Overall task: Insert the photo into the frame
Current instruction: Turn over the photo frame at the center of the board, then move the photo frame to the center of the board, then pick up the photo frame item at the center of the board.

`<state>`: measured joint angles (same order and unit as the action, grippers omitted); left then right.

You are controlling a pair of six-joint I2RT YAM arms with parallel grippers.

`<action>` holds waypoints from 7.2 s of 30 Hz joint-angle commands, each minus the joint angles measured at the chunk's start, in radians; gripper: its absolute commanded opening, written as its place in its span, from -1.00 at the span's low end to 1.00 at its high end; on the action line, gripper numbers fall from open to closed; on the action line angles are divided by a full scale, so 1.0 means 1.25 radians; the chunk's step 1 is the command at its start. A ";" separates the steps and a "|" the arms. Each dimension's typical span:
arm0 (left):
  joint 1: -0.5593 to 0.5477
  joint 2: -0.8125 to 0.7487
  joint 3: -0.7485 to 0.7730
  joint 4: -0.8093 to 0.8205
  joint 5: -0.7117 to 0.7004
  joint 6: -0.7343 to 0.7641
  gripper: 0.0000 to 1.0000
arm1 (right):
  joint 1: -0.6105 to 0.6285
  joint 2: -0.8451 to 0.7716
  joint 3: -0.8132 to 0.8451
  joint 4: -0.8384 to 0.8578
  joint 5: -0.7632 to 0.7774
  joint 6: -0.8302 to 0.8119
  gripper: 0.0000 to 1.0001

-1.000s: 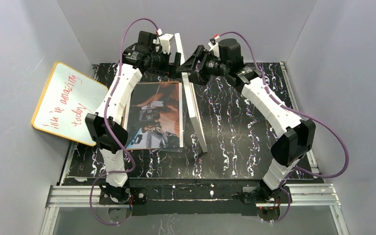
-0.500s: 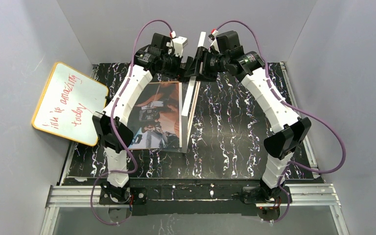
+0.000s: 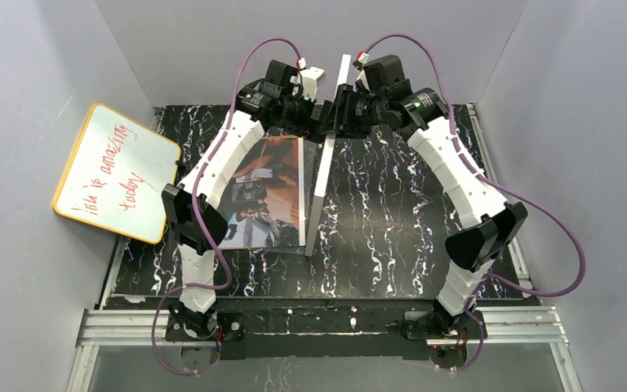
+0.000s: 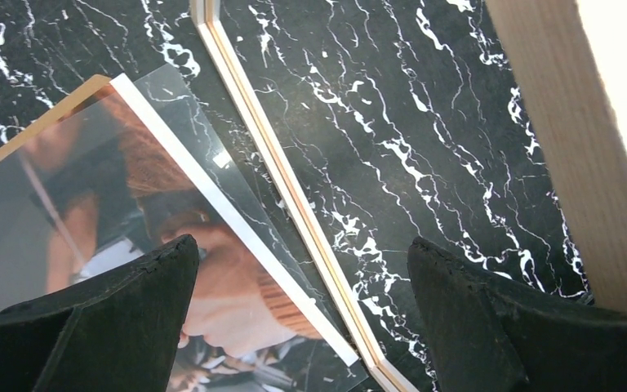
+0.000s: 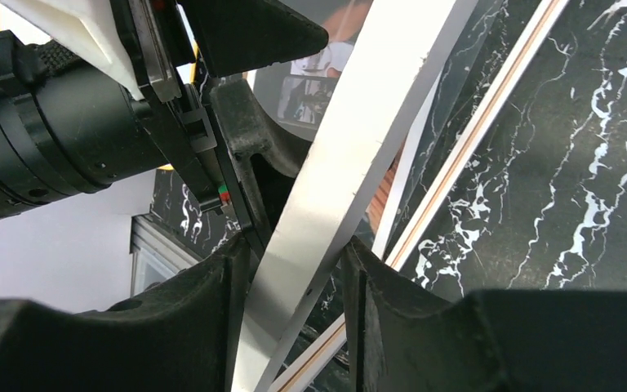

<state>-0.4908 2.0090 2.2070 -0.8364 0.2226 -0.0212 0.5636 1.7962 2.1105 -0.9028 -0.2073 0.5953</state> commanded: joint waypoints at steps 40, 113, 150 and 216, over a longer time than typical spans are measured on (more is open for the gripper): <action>-0.021 -0.065 -0.593 0.246 -0.268 0.214 0.96 | -0.106 -0.298 -0.538 -0.054 0.487 -0.157 -0.28; -0.153 -0.051 -0.632 0.282 -0.378 0.278 0.96 | -0.234 -0.152 -0.758 0.217 0.255 -0.070 0.46; 0.228 -0.087 -0.389 0.096 -0.424 0.342 0.96 | 0.040 0.006 -0.505 0.361 0.137 0.152 0.35; 0.354 0.142 -0.686 0.202 -0.242 0.504 0.04 | 0.023 0.323 -0.423 0.890 -0.149 0.454 0.19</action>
<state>-0.0406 2.0415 1.4281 -0.5190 -0.3496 0.6521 0.5819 2.3089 1.6245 0.0937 -0.3370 1.1213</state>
